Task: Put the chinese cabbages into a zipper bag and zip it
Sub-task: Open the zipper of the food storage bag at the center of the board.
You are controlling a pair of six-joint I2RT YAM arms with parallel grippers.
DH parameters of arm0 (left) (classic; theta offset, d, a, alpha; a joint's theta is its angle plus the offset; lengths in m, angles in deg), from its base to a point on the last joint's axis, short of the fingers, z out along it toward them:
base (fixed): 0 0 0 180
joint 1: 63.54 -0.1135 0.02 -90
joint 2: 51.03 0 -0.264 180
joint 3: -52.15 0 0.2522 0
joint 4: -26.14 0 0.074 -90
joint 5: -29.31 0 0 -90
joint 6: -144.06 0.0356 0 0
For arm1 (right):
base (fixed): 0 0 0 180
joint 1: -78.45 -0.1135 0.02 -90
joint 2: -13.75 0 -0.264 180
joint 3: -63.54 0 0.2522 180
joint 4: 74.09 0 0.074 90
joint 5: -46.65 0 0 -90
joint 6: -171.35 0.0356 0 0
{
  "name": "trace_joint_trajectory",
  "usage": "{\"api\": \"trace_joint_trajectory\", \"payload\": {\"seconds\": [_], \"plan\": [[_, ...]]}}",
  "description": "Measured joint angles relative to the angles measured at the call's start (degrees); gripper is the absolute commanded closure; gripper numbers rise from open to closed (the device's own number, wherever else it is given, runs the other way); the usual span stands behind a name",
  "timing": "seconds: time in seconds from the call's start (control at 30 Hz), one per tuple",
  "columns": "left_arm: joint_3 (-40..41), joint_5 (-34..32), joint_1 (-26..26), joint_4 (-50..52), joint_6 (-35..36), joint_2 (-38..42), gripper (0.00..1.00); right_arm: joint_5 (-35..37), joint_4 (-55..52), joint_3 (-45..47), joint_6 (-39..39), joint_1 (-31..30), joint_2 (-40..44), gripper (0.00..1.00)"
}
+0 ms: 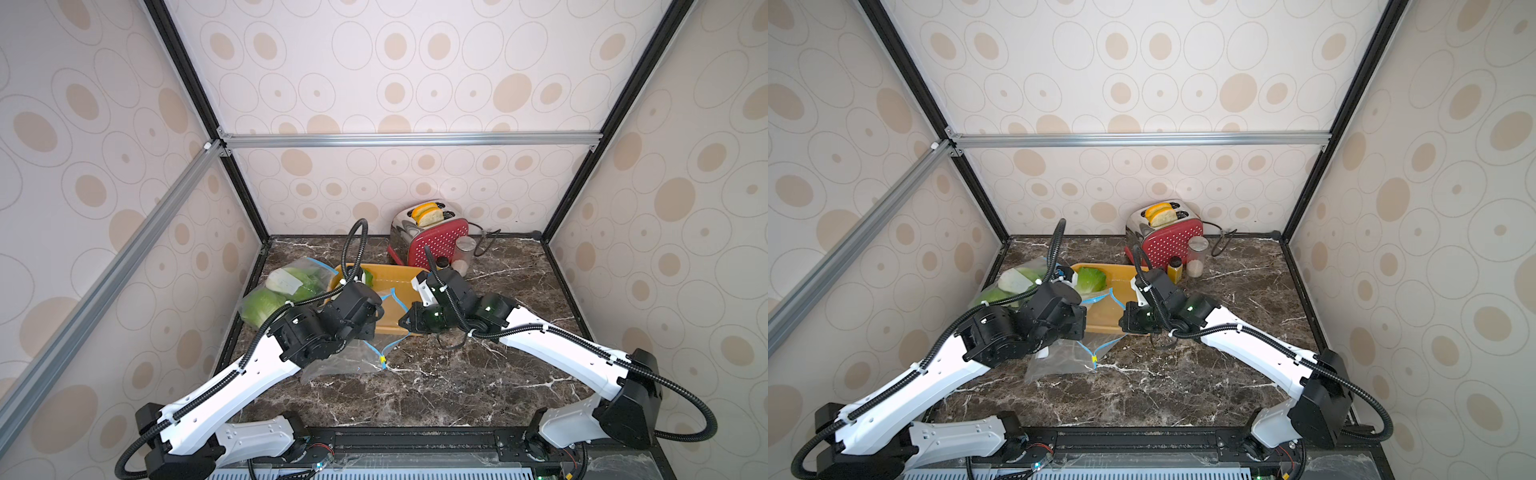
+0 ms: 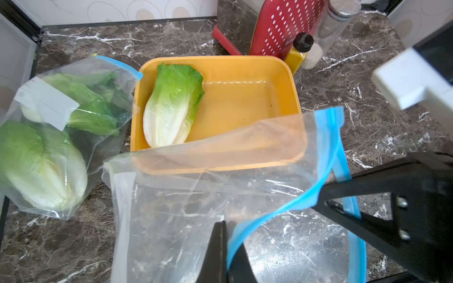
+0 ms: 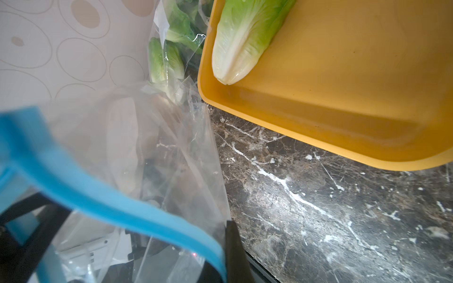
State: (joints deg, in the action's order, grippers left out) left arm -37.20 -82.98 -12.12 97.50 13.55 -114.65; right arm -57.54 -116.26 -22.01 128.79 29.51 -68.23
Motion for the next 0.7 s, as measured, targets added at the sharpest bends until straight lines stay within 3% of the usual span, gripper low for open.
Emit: {"api": "trace_joint_trajectory", "payload": {"seconds": [0.17,0.3,0.53,0.7], "plan": [[0.00,-0.09,-1.38,0.24,0.31,2.29,1.00,1.29,-2.49,-0.11,-1.73,0.00,-0.17,0.98],[0.02,0.11,-1.70,0.22,0.35,2.49,1.00,1.11,-2.47,-0.79,-2.10,0.00,-0.26,0.87],[0.00,-0.33,-2.27,1.11,0.70,2.27,1.00,-0.39,-2.47,-5.53,-3.72,0.11,-0.20,0.56],[-0.22,-1.62,-2.67,3.78,0.76,1.60,1.00,-0.81,-4.02,-8.81,-5.18,2.29,2.49,0.47]]}}
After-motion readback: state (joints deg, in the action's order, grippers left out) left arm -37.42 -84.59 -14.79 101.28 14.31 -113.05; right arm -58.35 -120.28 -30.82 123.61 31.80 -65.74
